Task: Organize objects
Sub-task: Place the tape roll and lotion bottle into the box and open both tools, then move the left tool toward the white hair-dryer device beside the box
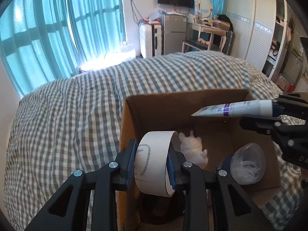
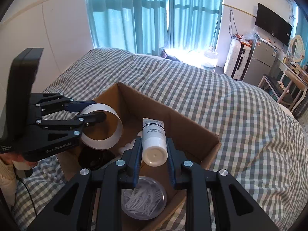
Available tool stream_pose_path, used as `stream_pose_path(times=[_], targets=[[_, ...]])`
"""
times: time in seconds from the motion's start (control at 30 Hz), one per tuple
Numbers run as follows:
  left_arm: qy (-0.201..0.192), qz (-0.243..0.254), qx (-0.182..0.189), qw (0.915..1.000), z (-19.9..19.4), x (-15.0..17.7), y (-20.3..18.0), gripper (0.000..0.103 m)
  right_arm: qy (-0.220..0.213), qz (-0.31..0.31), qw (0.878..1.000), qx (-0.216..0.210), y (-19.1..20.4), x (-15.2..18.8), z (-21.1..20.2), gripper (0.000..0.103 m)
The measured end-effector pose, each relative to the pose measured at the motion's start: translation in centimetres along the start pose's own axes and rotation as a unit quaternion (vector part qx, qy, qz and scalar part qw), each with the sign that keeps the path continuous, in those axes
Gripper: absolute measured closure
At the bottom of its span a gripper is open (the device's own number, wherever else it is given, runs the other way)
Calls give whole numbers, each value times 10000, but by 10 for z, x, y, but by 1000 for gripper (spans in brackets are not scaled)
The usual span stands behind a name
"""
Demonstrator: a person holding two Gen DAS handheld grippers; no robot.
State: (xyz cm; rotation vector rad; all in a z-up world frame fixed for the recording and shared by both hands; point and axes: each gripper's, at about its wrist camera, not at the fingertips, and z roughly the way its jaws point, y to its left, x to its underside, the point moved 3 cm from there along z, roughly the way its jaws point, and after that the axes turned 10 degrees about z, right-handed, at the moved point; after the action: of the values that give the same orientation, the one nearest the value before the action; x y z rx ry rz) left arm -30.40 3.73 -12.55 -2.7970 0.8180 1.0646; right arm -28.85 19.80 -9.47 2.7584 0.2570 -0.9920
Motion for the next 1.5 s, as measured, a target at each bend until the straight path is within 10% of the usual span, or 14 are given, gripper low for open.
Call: stream_pose_path(times=[0.13, 0.2, 0.3, 0.87, 1.5], targets=[[-42, -35, 82, 10000, -9, 6, 0, 68, 124, 167, 9997, 94, -4, 4, 2, 79], [-79, -52, 109, 9999, -22, 6, 4, 49, 93, 255, 9996, 120, -4, 5, -4, 57], [-276, -18, -2, 9996, -51, 4, 7, 20, -79, 404, 9991, 112, 3, 4, -25, 50], [104, -651, -899, 9938, -149, 90, 28, 17, -107, 204, 9995, 216, 54, 60, -117, 50], [764, -1079, -928, 9869, -70, 122, -26, 17, 314, 904, 9934, 628, 10, 140, -73, 50]])
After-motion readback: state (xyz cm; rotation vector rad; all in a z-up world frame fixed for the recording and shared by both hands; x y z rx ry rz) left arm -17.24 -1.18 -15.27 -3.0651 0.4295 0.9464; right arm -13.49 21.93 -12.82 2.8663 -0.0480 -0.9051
